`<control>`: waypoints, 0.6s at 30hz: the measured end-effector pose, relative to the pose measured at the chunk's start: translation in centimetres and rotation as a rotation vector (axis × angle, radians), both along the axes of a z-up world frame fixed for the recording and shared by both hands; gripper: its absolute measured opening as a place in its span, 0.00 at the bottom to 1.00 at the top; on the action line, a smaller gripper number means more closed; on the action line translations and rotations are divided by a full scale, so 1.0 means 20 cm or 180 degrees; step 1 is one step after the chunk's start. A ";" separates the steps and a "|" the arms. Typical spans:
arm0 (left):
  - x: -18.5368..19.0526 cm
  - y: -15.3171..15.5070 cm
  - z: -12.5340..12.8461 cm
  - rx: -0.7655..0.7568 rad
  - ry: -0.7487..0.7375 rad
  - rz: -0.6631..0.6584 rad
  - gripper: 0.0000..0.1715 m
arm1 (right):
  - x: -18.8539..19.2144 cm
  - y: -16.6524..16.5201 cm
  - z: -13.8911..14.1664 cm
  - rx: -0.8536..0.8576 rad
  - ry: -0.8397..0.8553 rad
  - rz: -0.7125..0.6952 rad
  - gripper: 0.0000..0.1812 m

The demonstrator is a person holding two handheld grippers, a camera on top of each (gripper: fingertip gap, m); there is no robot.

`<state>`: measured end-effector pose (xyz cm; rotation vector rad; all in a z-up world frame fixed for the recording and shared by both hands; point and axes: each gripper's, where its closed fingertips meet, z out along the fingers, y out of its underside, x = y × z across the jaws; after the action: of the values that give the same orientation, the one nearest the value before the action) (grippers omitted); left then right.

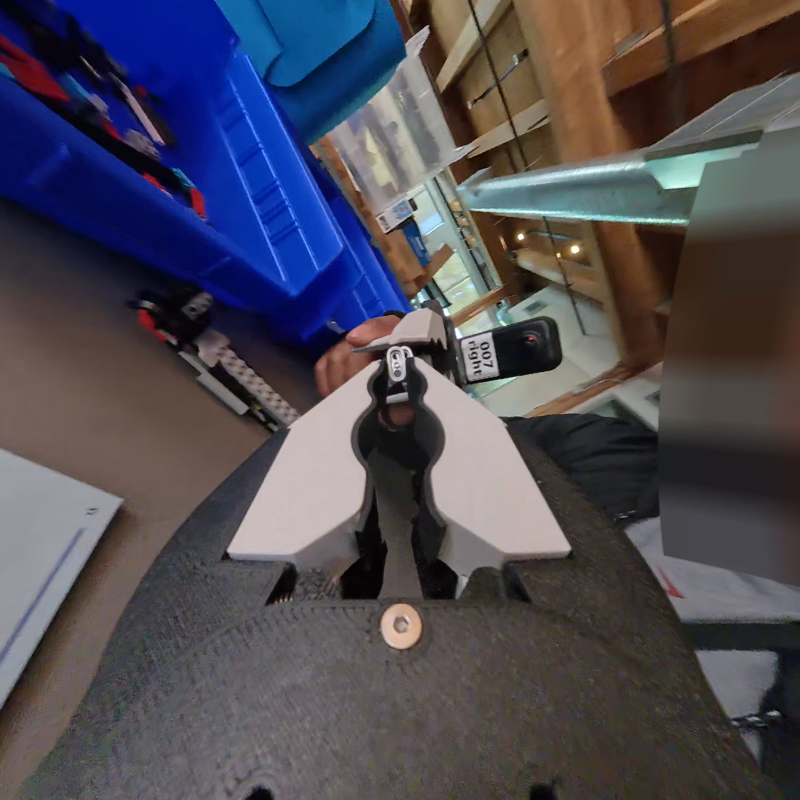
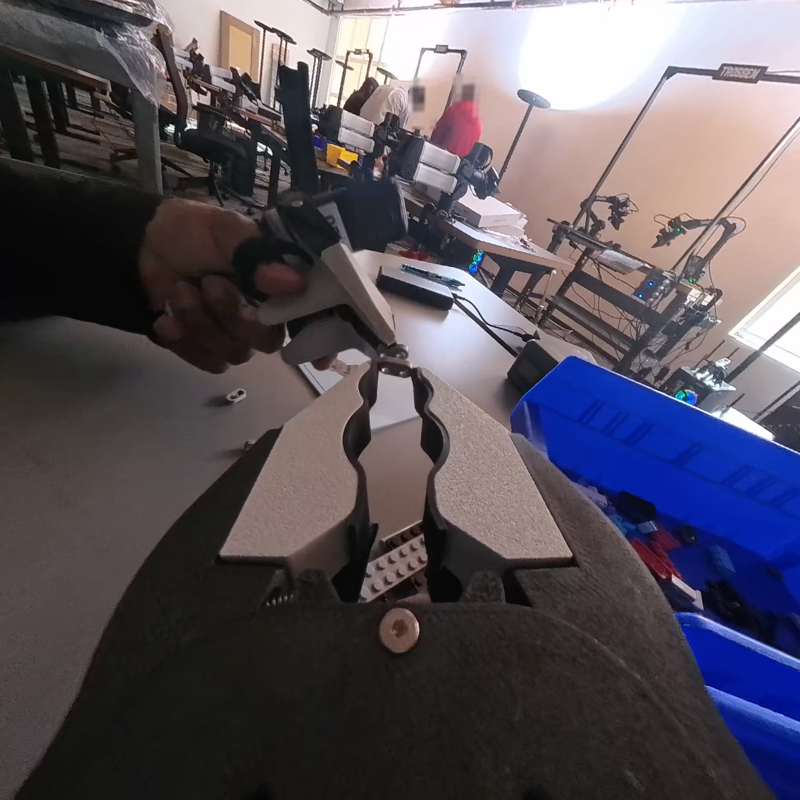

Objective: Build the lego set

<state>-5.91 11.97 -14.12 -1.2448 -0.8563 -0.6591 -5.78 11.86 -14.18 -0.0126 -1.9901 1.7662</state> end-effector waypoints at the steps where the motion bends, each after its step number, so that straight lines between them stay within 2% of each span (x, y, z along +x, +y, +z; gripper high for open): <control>1: 0.01 0.01 0.01 0.0064 -0.0048 -0.0026 0.05 | 0.01 0.00 0.01 -0.0013 0.0022 0.0014 0.09; 4: 0.01 0.01 0.01 0.0172 -0.0146 -0.0041 0.05 | 0.02 0.00 0.01 -0.0020 0.0105 0.0013 0.09; 18: 0.02 0.04 -0.02 0.0098 -0.0219 -0.0040 0.05 | 0.00 -0.01 -0.03 0.0143 0.0214 -0.0108 0.09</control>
<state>-5.60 12.76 -14.57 -1.2063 -0.8927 -0.7261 -5.79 11.61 -14.82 0.0272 -1.9697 1.6787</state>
